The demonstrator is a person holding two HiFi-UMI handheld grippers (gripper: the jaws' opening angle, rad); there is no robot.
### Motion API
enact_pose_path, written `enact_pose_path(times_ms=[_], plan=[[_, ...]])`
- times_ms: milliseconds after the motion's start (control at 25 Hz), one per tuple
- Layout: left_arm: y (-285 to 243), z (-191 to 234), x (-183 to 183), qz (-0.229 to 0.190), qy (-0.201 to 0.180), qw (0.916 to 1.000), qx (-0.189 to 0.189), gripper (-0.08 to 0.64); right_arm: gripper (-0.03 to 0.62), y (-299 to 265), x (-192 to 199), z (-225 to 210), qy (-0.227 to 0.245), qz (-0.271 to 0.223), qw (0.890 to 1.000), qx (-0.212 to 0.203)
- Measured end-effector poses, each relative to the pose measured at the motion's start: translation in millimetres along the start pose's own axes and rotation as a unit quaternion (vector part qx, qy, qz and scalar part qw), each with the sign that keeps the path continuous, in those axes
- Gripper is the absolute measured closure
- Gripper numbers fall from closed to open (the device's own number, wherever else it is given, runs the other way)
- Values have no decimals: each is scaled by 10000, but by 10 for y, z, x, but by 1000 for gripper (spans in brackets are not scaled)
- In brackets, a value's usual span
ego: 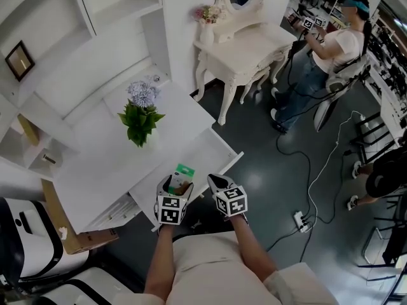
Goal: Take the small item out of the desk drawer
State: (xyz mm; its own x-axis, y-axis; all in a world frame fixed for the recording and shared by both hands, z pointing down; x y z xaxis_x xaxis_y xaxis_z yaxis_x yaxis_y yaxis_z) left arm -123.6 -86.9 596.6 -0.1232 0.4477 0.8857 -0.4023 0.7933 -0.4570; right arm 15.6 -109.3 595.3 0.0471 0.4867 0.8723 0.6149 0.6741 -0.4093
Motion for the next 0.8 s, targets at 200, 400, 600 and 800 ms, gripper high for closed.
enact_pose_path(times_ms=[200, 400, 600, 800], plan=[[-6, -11, 45, 37, 11, 10000, 51, 201, 568, 27, 28, -26, -25, -7, 10000, 65], [-11, -24, 58, 30, 28, 10000, 55, 201, 568, 56, 17, -44, -3, -6, 10000, 86], [-5, -35, 28, 12, 3, 10000, 73, 201, 568, 65, 1, -48, 1, -5, 10000, 95], [-14, -62, 59, 33, 15, 9999, 137, 201, 568, 44, 15, -30, 26, 18, 10000, 53]])
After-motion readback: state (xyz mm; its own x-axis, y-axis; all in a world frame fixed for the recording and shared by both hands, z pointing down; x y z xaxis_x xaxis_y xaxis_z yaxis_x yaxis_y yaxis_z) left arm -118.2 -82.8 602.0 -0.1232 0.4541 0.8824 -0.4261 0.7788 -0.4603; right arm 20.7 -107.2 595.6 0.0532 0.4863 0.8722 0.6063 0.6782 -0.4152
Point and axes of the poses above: the fingertips, and each gripper's own axes: y backward along the fingers, z to its left, x out of its underside, the point moved 4 cm from there along y, backward along the fingers, and after that the axes turned 7 degrees about -z, right-handed, at the moved point
